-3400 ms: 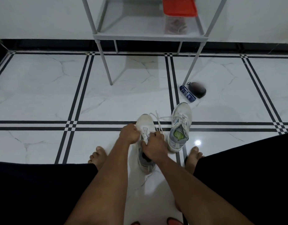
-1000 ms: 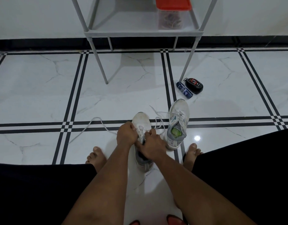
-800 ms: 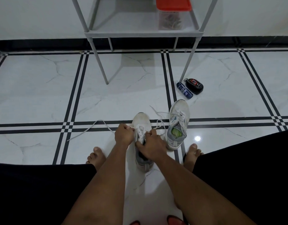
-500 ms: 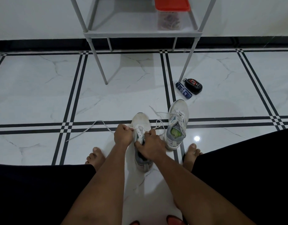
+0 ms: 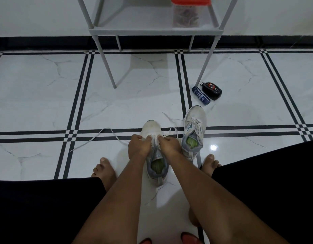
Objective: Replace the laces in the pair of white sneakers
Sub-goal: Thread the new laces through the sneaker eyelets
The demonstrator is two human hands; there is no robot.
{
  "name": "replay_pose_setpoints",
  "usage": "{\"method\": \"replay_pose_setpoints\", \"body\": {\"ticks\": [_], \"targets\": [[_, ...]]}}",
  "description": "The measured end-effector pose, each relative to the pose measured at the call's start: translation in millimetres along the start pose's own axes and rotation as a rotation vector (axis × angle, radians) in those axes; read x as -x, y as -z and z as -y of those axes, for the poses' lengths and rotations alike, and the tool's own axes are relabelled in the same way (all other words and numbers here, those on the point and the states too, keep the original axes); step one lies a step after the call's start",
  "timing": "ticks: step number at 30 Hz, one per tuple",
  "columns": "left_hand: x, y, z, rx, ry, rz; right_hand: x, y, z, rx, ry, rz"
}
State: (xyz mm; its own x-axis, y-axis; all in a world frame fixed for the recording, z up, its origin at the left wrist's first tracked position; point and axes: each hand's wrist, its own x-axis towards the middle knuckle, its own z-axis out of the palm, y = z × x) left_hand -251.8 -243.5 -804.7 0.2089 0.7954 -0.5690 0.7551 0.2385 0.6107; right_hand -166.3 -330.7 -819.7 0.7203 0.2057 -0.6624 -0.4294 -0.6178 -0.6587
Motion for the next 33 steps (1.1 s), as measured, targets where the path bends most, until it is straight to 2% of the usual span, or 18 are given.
{"method": "replay_pose_setpoints", "body": {"ticks": [3,5,11,17,27,33], "targets": [[-9.3,0.1,-3.3,0.146,0.055,0.009,-2.5,-2.8,3.2,-0.225,-0.065,0.008],[-12.1,-1.0,-5.9,0.238,0.058,0.014,-6.5,-3.4,7.2,-0.273,-0.014,0.016],[7.1,14.0,-34.6,0.361,0.13,0.186,14.7,8.2,41.8,-0.326,0.023,0.201],[30.0,48.9,-93.1,0.413,-0.031,0.196,42.3,22.8,92.7,-0.355,0.088,0.239],[109.0,120.0,-182.1,0.255,-0.367,0.127,122.4,83.9,205.0,-0.111,0.34,0.214],[137.9,174.4,-238.0,0.155,-0.416,0.168,167.9,125.3,254.7,0.074,0.462,0.23]]}}
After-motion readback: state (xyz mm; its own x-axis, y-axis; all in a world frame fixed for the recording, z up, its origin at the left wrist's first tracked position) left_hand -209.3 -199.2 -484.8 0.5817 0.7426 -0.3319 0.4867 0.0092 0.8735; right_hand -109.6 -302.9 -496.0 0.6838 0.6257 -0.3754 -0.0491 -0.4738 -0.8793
